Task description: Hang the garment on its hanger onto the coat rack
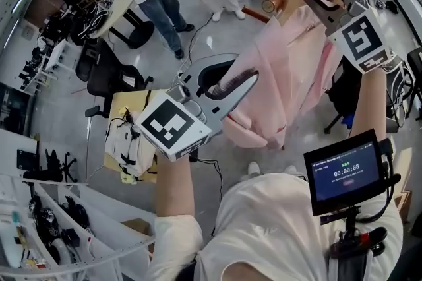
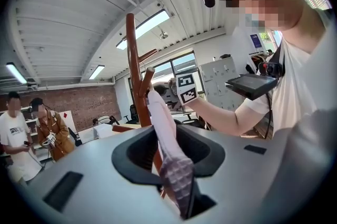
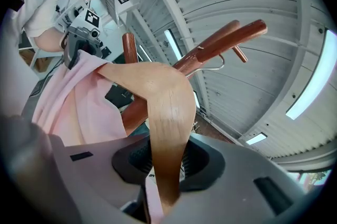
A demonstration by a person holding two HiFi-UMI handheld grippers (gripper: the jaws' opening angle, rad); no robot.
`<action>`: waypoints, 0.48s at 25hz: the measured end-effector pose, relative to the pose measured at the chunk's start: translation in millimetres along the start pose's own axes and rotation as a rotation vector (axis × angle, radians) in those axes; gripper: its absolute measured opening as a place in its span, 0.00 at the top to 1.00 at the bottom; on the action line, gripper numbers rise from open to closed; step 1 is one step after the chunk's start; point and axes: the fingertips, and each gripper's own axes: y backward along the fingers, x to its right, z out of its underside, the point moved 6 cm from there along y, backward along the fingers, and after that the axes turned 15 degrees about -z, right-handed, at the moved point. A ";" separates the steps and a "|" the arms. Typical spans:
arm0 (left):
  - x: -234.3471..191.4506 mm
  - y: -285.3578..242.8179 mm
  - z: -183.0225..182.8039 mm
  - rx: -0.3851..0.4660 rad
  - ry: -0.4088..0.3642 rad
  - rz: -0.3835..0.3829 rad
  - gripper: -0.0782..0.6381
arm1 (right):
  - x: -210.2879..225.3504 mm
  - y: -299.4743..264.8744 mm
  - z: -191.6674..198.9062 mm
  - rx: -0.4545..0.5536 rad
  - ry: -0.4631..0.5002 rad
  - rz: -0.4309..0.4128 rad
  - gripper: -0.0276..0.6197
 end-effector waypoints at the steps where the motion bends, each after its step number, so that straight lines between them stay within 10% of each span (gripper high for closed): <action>1: -0.9 -1.0 0.0 0.005 0.003 0.000 0.76 | -0.1 2.0 0.4 -0.007 0.001 -0.003 0.83; 12: -10.5 -12.4 -1.0 0.060 0.000 0.015 0.74 | -2.7 22.6 9.3 -0.056 -0.013 -0.012 0.80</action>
